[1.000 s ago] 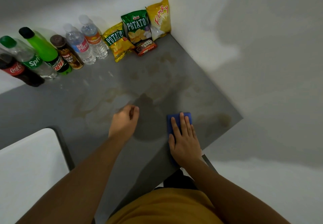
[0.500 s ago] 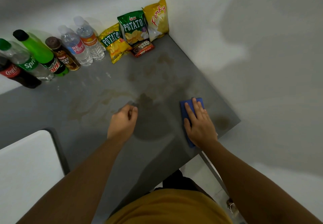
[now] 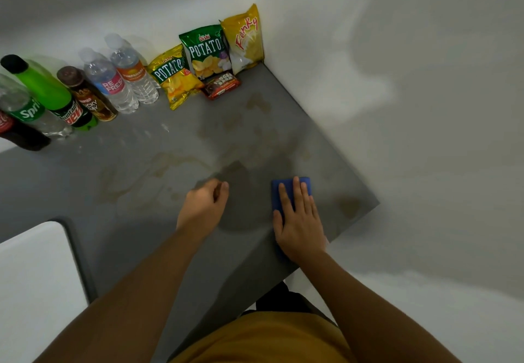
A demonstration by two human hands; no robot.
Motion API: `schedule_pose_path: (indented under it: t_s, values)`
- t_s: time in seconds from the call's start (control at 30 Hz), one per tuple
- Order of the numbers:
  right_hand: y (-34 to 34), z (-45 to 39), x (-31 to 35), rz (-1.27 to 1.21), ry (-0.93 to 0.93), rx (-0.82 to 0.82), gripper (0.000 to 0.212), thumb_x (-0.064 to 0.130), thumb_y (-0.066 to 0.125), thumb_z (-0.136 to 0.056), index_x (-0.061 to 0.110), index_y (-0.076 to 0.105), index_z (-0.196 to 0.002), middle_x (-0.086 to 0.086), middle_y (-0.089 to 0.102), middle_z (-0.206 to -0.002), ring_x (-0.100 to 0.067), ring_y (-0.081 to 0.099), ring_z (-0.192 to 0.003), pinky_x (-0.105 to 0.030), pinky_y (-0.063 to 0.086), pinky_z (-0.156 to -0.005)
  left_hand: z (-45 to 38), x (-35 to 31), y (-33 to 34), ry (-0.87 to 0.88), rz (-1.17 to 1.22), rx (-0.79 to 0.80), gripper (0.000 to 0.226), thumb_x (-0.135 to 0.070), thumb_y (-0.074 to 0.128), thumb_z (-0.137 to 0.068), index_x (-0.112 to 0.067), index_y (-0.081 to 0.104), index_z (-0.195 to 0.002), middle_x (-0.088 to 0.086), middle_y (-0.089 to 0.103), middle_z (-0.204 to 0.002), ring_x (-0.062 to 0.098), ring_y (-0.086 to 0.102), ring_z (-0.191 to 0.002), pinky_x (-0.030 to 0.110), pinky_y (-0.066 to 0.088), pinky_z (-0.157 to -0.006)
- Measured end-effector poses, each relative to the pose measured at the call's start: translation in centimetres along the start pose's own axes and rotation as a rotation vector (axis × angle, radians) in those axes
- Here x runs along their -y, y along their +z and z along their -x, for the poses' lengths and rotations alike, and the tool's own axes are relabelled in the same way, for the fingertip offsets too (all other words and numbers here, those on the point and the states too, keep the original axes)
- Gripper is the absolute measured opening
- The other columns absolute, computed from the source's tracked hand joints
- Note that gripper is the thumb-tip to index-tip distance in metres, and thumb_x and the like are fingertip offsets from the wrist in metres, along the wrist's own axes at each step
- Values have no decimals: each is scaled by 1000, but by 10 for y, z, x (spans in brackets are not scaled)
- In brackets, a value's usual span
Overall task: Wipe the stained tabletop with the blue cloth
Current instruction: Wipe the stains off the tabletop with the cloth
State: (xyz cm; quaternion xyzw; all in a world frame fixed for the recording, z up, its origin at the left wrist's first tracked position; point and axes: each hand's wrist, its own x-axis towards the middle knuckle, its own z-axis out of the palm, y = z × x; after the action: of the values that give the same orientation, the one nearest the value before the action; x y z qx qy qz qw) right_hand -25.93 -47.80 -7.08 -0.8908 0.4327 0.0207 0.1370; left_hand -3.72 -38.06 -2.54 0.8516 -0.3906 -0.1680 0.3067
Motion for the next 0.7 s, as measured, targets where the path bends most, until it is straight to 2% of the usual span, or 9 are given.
schedule_pose_path:
  t_s: [0.17,0.23,0.37,0.47,0.53,0.7]
  values:
    - [-18,-32,-29,-15,-56,-46,64,52,27,-106,30,7,-163,-2,-4,-171,-21,-8,-157,-38,2,-127,-1,-6,1,10,-18,20,37,-43,49,-100,-14,56,-79,4,53,-58,33,58,-63,40,47,-57]
    - [-24,-39,-44,-8,-22,-69,63,49,31,-107,28,12,-163,-4,0,-172,-23,-2,-158,-39,6,-128,-1,-6,1,15,-23,32,37,-43,49,-101,-14,55,-78,3,50,-55,31,55,-59,41,46,-56]
    - [-31,-41,-69,2,74,-67,64,46,33,-107,24,12,-163,-5,-2,-171,-25,-1,-157,-42,8,-128,-1,-7,1,19,-22,29,37,-41,50,-101,-14,55,-77,2,50,-54,29,54,-56,36,42,-54]
    - [-32,-31,-80,-12,162,-121,63,41,38,-107,20,18,-163,-8,3,-171,-28,5,-157,-44,12,-128,-2,-8,1,16,-18,27,37,-41,50,-100,-13,58,-78,4,52,-55,29,55,-58,37,44,-55]
    - [-30,-19,-82,-12,233,-140,63,42,36,-107,21,16,-163,-8,2,-171,-29,4,-157,-44,11,-127,-2,-9,0,16,-16,29,36,-41,50,-101,-13,59,-79,4,54,-57,30,57,-60,37,45,-57]
    - [-18,6,-68,-35,374,-100,66,48,25,-107,25,-3,-163,-6,-14,-170,-25,-12,-156,-45,6,-128,-4,-11,-1,9,-3,35,38,-42,49,-101,-11,62,-83,8,59,-62,31,59,-65,40,48,-60]
